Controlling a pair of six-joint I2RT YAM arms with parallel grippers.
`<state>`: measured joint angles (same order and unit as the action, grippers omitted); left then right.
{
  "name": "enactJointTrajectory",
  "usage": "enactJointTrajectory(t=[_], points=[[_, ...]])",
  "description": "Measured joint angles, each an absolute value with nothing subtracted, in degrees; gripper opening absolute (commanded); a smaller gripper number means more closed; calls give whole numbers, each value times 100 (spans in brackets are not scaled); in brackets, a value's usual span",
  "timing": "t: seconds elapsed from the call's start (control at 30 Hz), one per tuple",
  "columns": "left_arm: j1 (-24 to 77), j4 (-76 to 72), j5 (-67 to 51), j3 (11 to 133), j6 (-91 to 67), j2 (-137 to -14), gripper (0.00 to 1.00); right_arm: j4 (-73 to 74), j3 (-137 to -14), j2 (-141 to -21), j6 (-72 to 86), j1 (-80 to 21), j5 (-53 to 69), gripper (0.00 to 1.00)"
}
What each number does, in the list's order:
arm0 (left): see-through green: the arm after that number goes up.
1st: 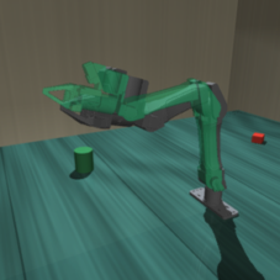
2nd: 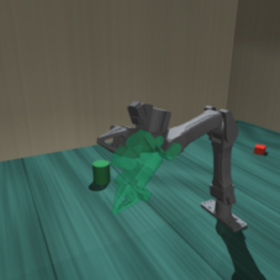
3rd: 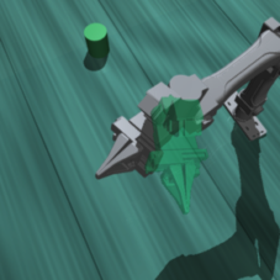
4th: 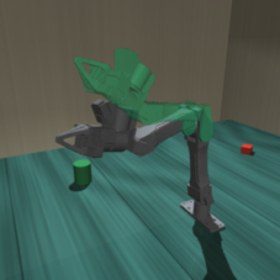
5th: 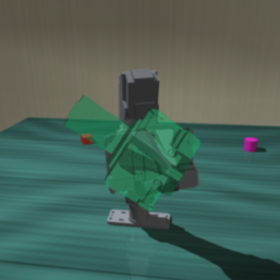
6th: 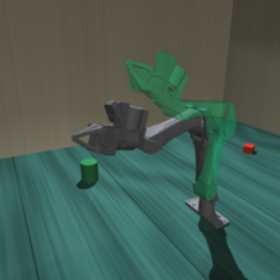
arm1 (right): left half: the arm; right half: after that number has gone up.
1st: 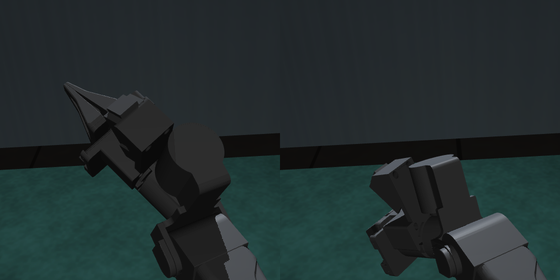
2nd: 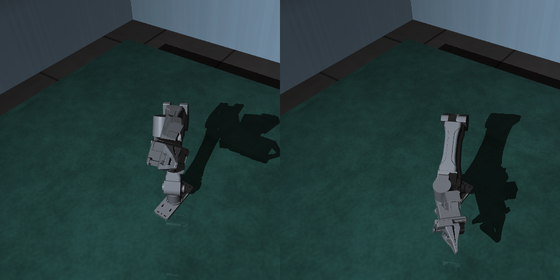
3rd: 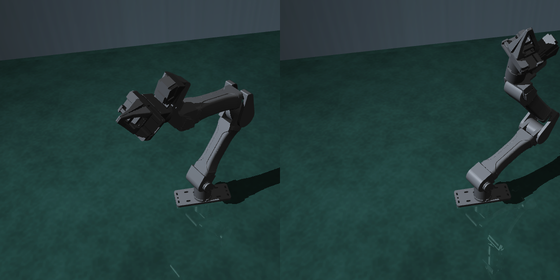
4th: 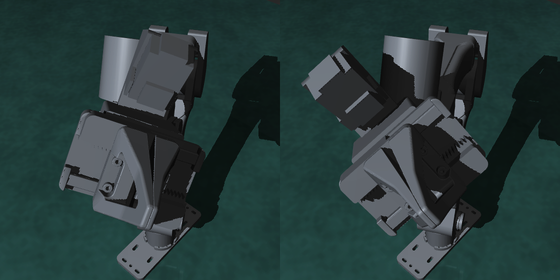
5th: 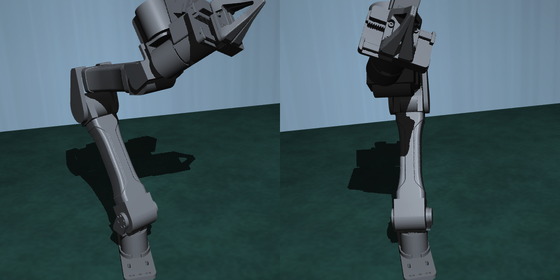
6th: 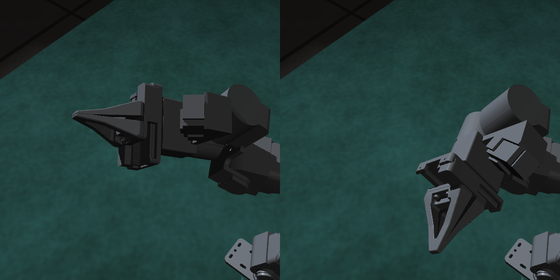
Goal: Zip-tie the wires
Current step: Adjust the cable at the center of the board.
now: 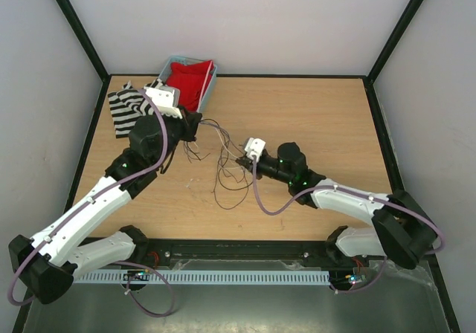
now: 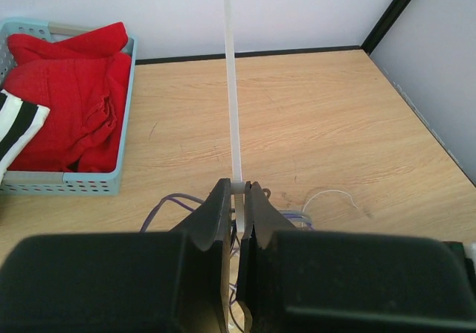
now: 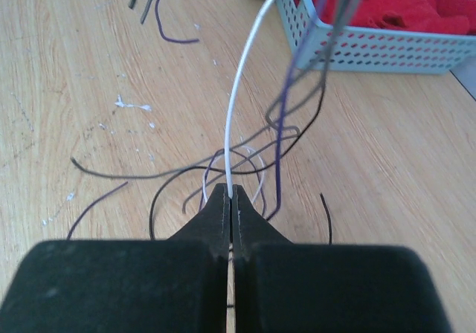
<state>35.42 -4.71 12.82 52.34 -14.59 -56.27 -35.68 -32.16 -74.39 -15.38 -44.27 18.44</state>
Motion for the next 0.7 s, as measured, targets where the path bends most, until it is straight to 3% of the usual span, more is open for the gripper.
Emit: enactJointTrajectory(t=[0.7], points=[[3413, -434, 1197, 5234, -1496, -5749, 0, -2867, -2453, -6152, -1256, -3623, 1743, 0]])
